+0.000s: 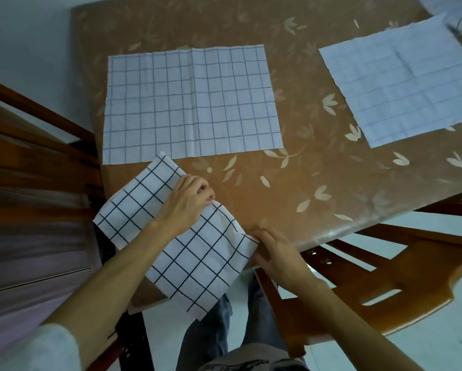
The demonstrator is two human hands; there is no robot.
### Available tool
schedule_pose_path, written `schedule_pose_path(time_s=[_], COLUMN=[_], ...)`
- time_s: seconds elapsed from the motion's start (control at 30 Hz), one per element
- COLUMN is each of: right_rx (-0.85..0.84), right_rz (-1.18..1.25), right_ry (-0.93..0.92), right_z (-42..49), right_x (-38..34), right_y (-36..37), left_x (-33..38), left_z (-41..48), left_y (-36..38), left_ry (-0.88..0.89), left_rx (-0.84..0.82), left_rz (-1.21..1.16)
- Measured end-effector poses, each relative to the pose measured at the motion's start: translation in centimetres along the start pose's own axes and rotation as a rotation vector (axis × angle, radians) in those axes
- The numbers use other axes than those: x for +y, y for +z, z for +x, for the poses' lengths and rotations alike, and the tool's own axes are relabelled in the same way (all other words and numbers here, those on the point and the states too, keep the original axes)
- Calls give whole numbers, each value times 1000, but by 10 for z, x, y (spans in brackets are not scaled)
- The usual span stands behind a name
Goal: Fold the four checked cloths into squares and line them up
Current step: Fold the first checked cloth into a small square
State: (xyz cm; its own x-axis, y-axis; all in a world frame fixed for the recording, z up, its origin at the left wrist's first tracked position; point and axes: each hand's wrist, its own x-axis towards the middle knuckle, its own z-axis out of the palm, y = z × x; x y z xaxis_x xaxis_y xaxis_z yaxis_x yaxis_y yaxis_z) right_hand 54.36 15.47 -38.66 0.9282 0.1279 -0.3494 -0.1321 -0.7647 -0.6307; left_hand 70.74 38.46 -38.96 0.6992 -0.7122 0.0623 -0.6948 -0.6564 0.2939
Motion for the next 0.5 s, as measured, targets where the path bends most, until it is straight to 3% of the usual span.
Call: schedule_pose_path(time_s=[0.17, 0.5], right_rx=[193, 209], right_rz=[4, -182], right_ry=[37, 132], right_z=[14, 1], right_x=[-6, 13], right_y=[-3, -9], left_x=[-4, -2], left_z=[2, 2], left_y=[5, 21], left_ry=[-33, -145], left_rx=[-18, 40], left_rz=[32, -12])
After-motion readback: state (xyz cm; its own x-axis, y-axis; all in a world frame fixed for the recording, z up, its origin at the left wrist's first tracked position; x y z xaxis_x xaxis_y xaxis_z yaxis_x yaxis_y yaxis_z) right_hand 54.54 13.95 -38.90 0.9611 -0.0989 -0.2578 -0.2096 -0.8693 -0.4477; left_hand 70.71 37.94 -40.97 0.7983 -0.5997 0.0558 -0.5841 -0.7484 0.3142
